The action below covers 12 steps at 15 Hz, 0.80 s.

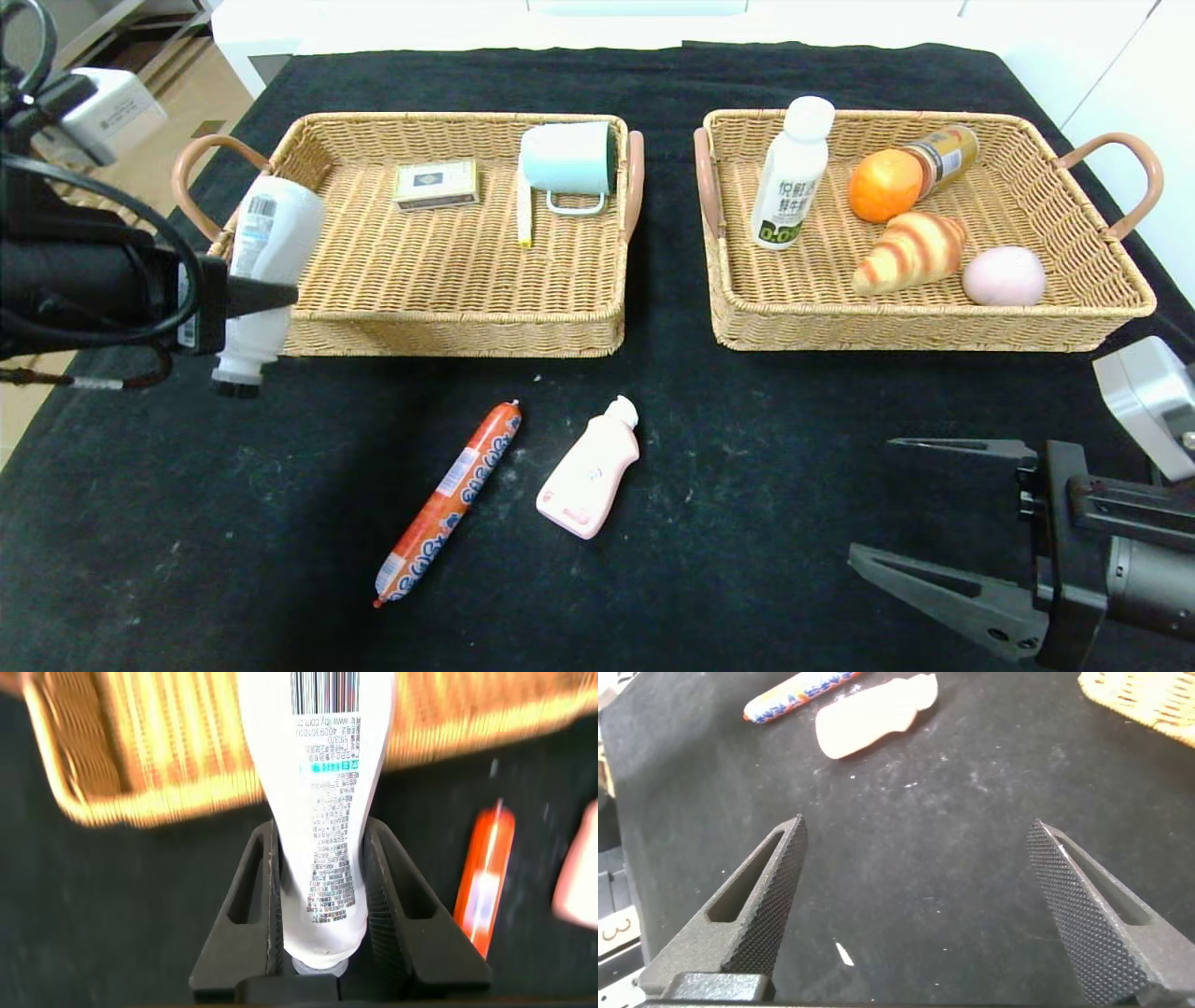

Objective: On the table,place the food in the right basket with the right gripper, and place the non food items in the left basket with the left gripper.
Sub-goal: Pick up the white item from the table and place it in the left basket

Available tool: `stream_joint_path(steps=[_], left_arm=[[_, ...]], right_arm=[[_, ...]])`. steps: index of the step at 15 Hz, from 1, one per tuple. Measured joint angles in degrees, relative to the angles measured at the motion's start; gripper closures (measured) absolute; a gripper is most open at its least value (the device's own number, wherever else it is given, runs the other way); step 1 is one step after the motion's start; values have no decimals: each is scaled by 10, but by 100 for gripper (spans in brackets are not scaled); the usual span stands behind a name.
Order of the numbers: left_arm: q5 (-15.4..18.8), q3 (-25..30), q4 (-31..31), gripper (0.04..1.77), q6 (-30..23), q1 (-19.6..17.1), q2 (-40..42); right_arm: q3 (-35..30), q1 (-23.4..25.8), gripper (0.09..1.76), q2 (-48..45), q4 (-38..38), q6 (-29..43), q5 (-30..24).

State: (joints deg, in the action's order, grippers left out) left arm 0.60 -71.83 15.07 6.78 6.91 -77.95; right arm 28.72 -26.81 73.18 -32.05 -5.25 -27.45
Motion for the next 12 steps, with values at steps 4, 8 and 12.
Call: stream_joint_path(steps=[4, 8, 12], left_arm=[[0, -90, -17, 122, -11, 7, -57], [2, -158, -18, 122, -13, 9, -116], [4, -209, -19, 122, -28, 12, -163]], right_arm=[[-4, -7, 14, 0, 0, 0, 1], [-3, -7, 14, -5, -1, 0, 1], [-3, -6, 14, -7, -1, 0, 0]])
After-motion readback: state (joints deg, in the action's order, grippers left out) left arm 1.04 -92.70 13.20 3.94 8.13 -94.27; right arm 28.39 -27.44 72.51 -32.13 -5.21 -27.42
